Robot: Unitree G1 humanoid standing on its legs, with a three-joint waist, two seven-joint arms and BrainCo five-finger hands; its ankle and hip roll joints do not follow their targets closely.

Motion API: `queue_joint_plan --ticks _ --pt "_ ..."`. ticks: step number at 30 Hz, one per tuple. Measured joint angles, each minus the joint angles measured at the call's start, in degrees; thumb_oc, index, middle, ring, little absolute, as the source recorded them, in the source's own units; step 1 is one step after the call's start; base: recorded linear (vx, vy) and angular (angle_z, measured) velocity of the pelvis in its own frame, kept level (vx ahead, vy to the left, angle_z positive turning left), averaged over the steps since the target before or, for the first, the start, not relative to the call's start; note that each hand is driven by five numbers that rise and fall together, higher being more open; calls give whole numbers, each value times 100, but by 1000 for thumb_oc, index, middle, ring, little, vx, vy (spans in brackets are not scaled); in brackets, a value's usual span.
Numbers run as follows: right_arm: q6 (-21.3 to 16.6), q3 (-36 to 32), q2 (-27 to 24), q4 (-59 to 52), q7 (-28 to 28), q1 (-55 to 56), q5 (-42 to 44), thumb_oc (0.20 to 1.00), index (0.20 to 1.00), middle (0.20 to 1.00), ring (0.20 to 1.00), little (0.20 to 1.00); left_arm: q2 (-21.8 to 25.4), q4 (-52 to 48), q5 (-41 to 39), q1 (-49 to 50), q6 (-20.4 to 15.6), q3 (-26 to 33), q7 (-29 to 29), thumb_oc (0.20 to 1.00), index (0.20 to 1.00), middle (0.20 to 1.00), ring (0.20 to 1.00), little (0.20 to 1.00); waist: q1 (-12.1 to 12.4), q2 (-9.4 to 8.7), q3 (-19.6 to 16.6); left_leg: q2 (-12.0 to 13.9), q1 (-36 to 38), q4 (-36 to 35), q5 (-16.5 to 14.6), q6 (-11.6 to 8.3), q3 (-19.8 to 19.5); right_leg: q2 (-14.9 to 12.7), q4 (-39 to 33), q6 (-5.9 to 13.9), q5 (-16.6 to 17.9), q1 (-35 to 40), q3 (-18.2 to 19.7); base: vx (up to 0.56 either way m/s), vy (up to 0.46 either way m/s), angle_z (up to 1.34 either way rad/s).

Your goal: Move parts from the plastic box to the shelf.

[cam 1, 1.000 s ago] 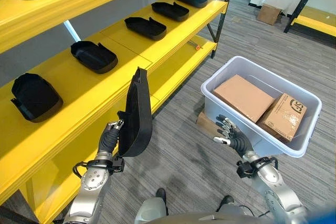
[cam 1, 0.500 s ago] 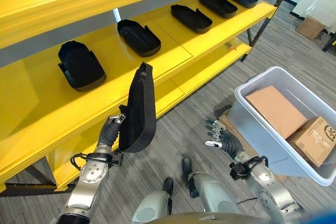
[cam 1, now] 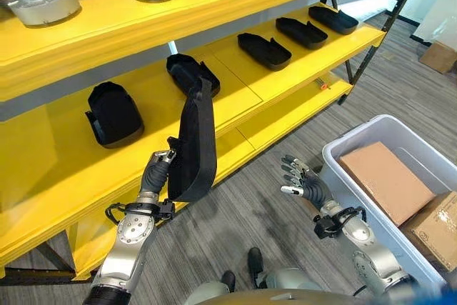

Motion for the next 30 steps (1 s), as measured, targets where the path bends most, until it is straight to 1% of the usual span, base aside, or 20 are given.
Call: queue_joint_plan --ticks 1,3,4,5,7,8,9,10,11,12,13,14,16,17,18,19,21,23,26,30 --pt "-10 -23 -28 3 -1 54 29 1000 1000 1000 1000 1000 -23 -2 -21 -26 -2 -88 -11 200 200 200 200 200 -31 -4 12 -100 -274 568 -156 -196 -111 -41 108 -146 -112 -19 -194 -87 -111 104" --pt "-16 -32 -210 4 6 15 56 1000 1000 1000 1000 1000 -19 -27 -64 26 -2 -214 -98 200 200 200 200 200 63 -64 226 -358 -1231 2318 -11 -630 395 -211 314 -339 -245 -129 -440 -91 -57 115" --pt "-20 -31 -197 -5 0 29 56 1000 1000 1000 1000 1000 13 -54 -65 82 -2 -194 -90 200 200 200 200 200 99 -35 269 99 -1501 2887 -135 -358 1113 -220 306 -537 -244 -131 -623 15 47 79" --pt "-21 -35 -84 -2 -22 -10 54 1000 1000 1000 1000 1000 111 -73 -70 17 -10 -91 -88 200 200 200 200 200 91 -226 379 871 -1464 2557 -222 -297 1469 -304 267 -554 -251 -151 -678 61 67 43" --pt "-34 -120 77 10 -99 -98 53 1000 1000 1000 1000 1000 148 -63 -71 -148 -10 99 -56 200 200 200 200 200 82 -409 502 1839 -1190 1337 -81 -580 1341 -327 210 -540 -255 -253 -703 64 220 26" --pt "-52 -240 1 28 -165 -85 54 1000 1000 1000 1000 1000 17 -47 -67 -261 0 37 -15 200 200 200 200 200 -40 -297 621 2421 -845 461 91 -857 972 -407 511 -280 -305 -317 -612 70 416 34" --pt "-149 -361 14 220 -214 -101 56 1000 1000 1000 1000 1000 -32 -43 -60 -392 -2 13 -14 200 200 200 200 200 -68 -41 629 2854 -786 -17 258 -955 924 -390 898 233 -542 -539 -663 55 450 40" --pt "-155 -418 20 343 -221 -132 57 1000 1000 1000 1000 1000 -79 -41 -61 -496 -4 14 -14 200 200 200 200 200 -66 67 683 2986 -797 -150 314 -959 923 -388 964 334 -606 -577 -671 38 277 20" --pt "-132 -436 -55 445 -261 -178 58 1000 1000 1000 1000 1000 -127 -56 -63 -649 -8 -7 14 200 200 200 200 200 -39 201 754 3062 -771 -255 353 -956 1213 -466 1169 259 -625 -700 -667 32 190 12" --pt "-133 -431 -116 436 -274 -173 60 1000 1000 1000 1000 1000 -140 -62 -67 -699 -9 -14 21 200 200 200 200 200 -47 264 774 3058 -770 -175 363 -965 1391 -597 1362 234 -610 -791 -665 42 197 5" --pt "-136 -429 -190 409 -295 -113 61 1000 1000 1000 1000 1000 -144 -104 -67 -678 -9 -36 21 200 200 200 200 200 -79 446 682 2934 -702 -80 276 -829 1422 -672 1471 302 -641 -899 -650 86 232 -19" --pt "-152 -415 -328 313 -282 -66 59 1000 1000 1000 1000 1000 -138 -246 -66 -574 -20 -9 20 200 200 200 200 200 23 661 587 2890 -553 -348 230 -849 1325 -633 1693 416 -662 -1045 -577 123 305 -23" --pt "-132 -379 18 342 -315 115 59 1000 1000 1000 1000 1000 161 -262 -64 -540 -21 52 7 200 200 200 200 200 77 195 519 2451 -580 -249 362 -927 1510 -1079 2124 615 -1032 -1080 -406 124 250 35" --pt "-145 -328 69 334 -299 170 59 1000 1000 1000 1000 1000 174 -310 -66 -338 -20 79 14 200 200 200 200 200 137 182 433 2290 -579 -96 456 -991 1424 -1268 1581 746 -1000 -736 -449 127 299 49" --pt "-141 -358 132 347 -309 158 56 1000 1000 1000 1000 1000 207 -315 -65 -259 -19 131 17 200 200 200 200 200 194 191 433 2227 -582 37 485 -972 1484 -1330 1275 796 -953 -504 -449 144 361 6" --pt "-144 -351 152 208 -318 275 50 1000 1000 1000 1000 1000 326 -319 -64 -162 -19 194 18 200 200 200 200 200 247 42 305 1959 -550 133 483 -928 1586 -1590 712 896 -758 -191 -421 66 271 -5" --pt "-138 -267 375 211 -317 412 48 1000 1000 1000 1000 1000 522 -324 -60 -182 -19 229 24 200 200 200 200 200 184 -288 136 1546 -593 315 369 -928 1616 -1838 318 717 -340 66 -188 76 299 14" --pt "-138 -162 547 198 -256 403 45 1000 1000 1000 1000 1000 740 -322 -45 -237 -32 256 54 200 200 200 200 200 304 -383 117 1478 -766 983 -147 -834 1682 -1937 159 823 -78 231 -161 86 204 -15" --pt "-126 -160 530 195 -206 401 45 1000 1000 1000 1000 1000 753 -308 66 -298 -48 328 196 200 200 200 200 200 299 -533 26 1344 -899 1429 -447 -738 1790 -2080 -20 784 15 275 -175 67 124 -21" --pt "-83 -157 516 181 -155 437 48 1000 1000 1000 1000 1000 840 482 594 -732 -136 455 545 200 200 200 200 200 199 -702 -92 1382 -975 1491 -494 -742 1889 -2094 -208 961 -10 258 -188 56 63 -11"
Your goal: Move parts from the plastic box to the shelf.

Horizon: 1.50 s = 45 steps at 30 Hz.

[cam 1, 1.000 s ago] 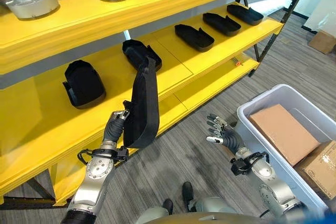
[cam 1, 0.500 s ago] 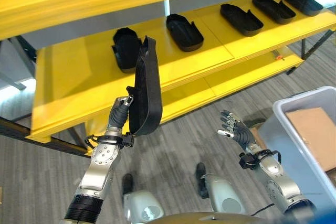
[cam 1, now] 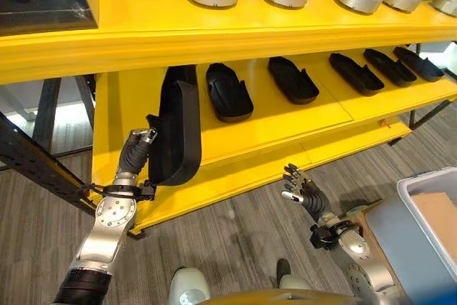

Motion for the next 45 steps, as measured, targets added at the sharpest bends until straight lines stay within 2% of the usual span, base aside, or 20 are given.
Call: queue_joint_plan --ticks 1,2,4,7,8,9,10,11,12,13,14,15,17,18,19,22,25,31,41,45 --pt "13 9 -6 4 27 1 0 1000 1000 1000 1000 1000 78 430 187 -260 10 -10 122 200 200 200 200 200 -52 -8 -20 21 3 -6 10 -17 -7 14 -4 157 10 6 -3 46 31 2" --pt "16 23 -11 4 69 -6 1 1000 1000 1000 1000 1000 191 915 368 -593 21 -37 168 200 200 200 200 200 -92 2 -25 47 9 -26 25 -36 -25 39 -6 225 16 2 -12 25 11 3" --pt "51 202 -89 3 146 -2 7 1000 1000 1000 1000 1000 397 1840 595 -1334 62 -198 433 200 200 200 200 200 -202 19 -35 102 15 -129 116 -97 -46 90 3 266 23 -11 -59 7 -4 2" --pt "67 497 -313 -1 211 -124 54 1000 1000 1000 1000 1000 571 3238 952 -2811 347 -1009 664 200 200 200 200 200 -295 214 53 236 -119 -43 187 -192 -180 232 511 377 -156 -292 -83 -181 -30 10" --pt "37 682 -458 -30 198 -364 124 1000 1000 1000 1000 1000 848 3783 986 -3539 428 -1344 776 200 200 200 200 200 -386 332 259 291 -606 541 157 -197 -232 282 1359 389 -379 -890 -88 -286 -22 15" --pt "38 830 -542 -41 214 -680 169 1000 1000 1000 1000 1000 1006 4036 985 -4153 464 -1408 802 200 200 200 200 200 -424 397 555 295 -935 919 44 -224 -321 265 1914 386 -608 -1271 -74 -192 -36 37" --pt "45 922 -711 -45 212 -1020 225 1000 1000 1000 1000 1000 1176 4678 984 -5276 565 -1955 894 200 200 200 200 200 -457 568 951 292 -1475 1702 -231 -219 -552 217 3025 356 -1146 -1847 -35 -177 -47 36" --pt "42 909 -785 -46 205 -1076 231 1000 1000 1000 1000 1000 1279 4830 985 -5499 575 -2103 944 200 200 200 200 200 -457 673 1057 320 -1584 1902 -344 -240 -662 238 3247 368 -1260 -1961 -64 -160 -47 21" --pt "29 944 -959 -134 186 -1074 274 1000 1000 1000 1000 1000 1378 5407 972 -6049 600 -2416 1014 200 200 200 200 200 -378 804 1112 462 -1778 1905 -300 -212 -683 340 3627 214 -1482 -2250 -56 -136 -38 10" --pt "27 969 -968 -204 184 -1054 294 1000 1000 1000 1000 1000 1476 5702 969 -6363 634 -2570 1017 200 200 200 200 200 -378 706 1120 450 -1895 1968 -262 -201 -690 308 4261 44 -1698 -2420 -60 -75 -25 12" --pt "27 924 -988 -252 186 -954 356 1000 1000 1000 1000 1000 1573 5713 937 -6402 641 -2579 1067 200 200 200 200 200 -394 600 1132 362 -1918 2002 -275 -277 -718 259 4302 98 -1970 -2441 -83 -39 -20 7" --pt "28 857 -997 -232 163 -901 412 1000 1000 1000 1000 1000 1596 5811 918 -6361 666 -2576 1070 200 200 200 200 200 -347 663 1135 384 -1925 1929 -263 -274 -841 354 4213 65 -1947 -2456 -119 -36 -16 -9" --pt "13 824 -1000 -248 150 -837 457 1000 1000 1000 1000 1000 1676 5944 916 -6327 705 -2572 1055 200 200 200 200 200 -390 638 1131 391 -1906 1670 -152 -265 -1016 446 4037 -26 -1849 -2432 -254 -26 -14 -2" --pt "-5 778 -1005 -270 149 -782 465 1000 1000 1000 1000 1000 1677 5942 914 -6328 704 -2572 1030 200 200 200 200 200 -407 611 1135 402 -1909 1571 -59 -241 -1044 464 3970 -47 -1805 -2433 -296 -25 -16 8" --pt "-11 709 -1004 -287 145 -720 473 1000 1000 1000 1000 1000 1671 5939 917 -6300 707 -2595 1002 200 200 200 200 200 -412 599 1135 405 -1905 1495 8 -310 -1056 479 3913 -56 -1770 -2434 -298 0 0 0" --pt "-59 692 -991 -288 131 -682 509 1000 1000 1000 1000 1000 1702 6058 914 -6223 688 -2617 996 200 200 200 200 200 -384 595 1133 378 -1925 1477 35 -377 -1013 427 3784 -73 -1715 -2380 -323 4 -8 7" --pt "-68 704 -978 -288 140 -696 617 1000 1000 1000 1000 1000 1748 6118 918 -6223 711 -2637 997 200 200 200 200 200 -317 578 1126 277 -1935 1512 -22 -369 -1037 332 3722 -30 -1733 -2269 -397 10 -7 17" --pt "-136 740 -969 -290 181 -649 628 1000 1000 1000 1000 1000 1916 6327 974 -6239 768 -2879 935 200 200 200 200 200 -353 382 1111 194 -2253 1830 -179 -290 -1102 260 3592 41 -1704 -2333 -432 0 5 4" --pt "-218 736 -955 -300 227 -529 684 1000 1000 1000 1000 1000 2305 6445 1693 -6247 814 -3594 812 200 200 200 200 200 -335 217 1113 162 -2429 1923 -278 -225 -1102 276 3314 136 -1592 -2326 -453 11 3 0" --pt "-254 737 -954 -299 227 -518 684 1000 1000 1000 1000 1000 2365 6401 1745 -6322 796 -3639 810 200 200 200 200 200 -336 196 1123 164 -2611 1955 -288 -209 -1118 299 3188 180 -1524 -2421 -477 34 14 1"
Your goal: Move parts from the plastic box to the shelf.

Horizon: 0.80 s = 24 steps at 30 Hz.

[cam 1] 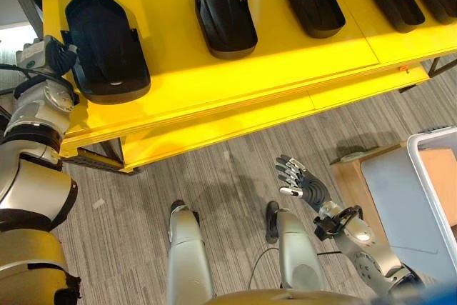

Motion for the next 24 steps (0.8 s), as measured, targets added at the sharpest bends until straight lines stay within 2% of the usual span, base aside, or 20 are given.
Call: queue_joint_plan --ticks 3,10,24 --pt "0 3 2 -12 6 -18 1 1000 1000 1000 1000 1000 105 53 205 -195 -3 -62 1 200 200 200 200 200 8 -79 37 25 -16 -10 -11 11 5 30 -123 -4 64 13 1 41 14 -6" --pt "-2 -3 1 -62 20 -9 5 1000 1000 1000 1000 1000 235 49 599 -527 -9 -386 7 200 200 200 200 200 8 -103 39 21 -193 53 -54 84 -3 36 -415 32 227 34 -92 41 18 0" --pt "1 -9 2 -236 161 22 42 1000 1000 1000 1000 1000 290 47 626 -951 -44 -620 5 200 200 200 200 200 17 -151 9 -54 -433 158 -119 196 -20 25 -948 143 506 137 -141 23 13 1"
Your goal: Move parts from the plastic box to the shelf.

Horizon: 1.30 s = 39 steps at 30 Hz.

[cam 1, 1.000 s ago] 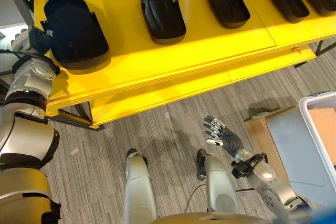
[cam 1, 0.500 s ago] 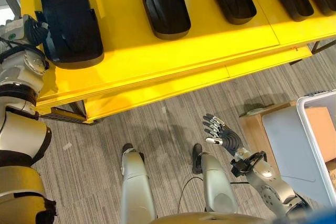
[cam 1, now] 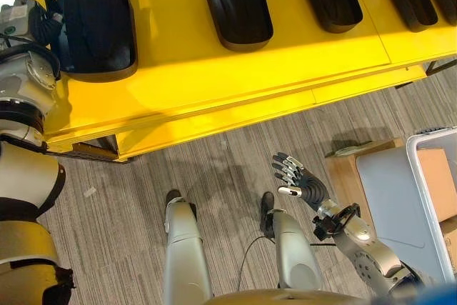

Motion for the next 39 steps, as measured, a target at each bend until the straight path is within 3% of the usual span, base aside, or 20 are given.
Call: queue_joint_plan --ticks 14,22,39 --pt "14 -99 2 -217 93 302 1 1000 1000 1000 1000 1000 10 7 -772 -15 -11 276 -56 200 200 200 200 200 -100 -88 -98 -35 -167 232 -92 105 82 -20 -256 48 210 -1 44 14 15 -3" --pt "32 -100 2 -219 186 559 1 1000 1000 1000 1000 1000 -57 2 -791 -15 1 271 -70 200 200 200 200 200 -196 -51 -341 -35 -253 308 -113 170 184 -80 -417 81 305 -25 99 -4 11 -3" --pt "76 -136 -15 -220 232 696 2 1000 1000 1000 1000 1000 -110 3 -655 -15 4 -14 -96 200 200 200 200 200 -203 11 -367 -29 -255 311 -111 171 181 -75 -387 104 318 -39 98 -2 1 0"
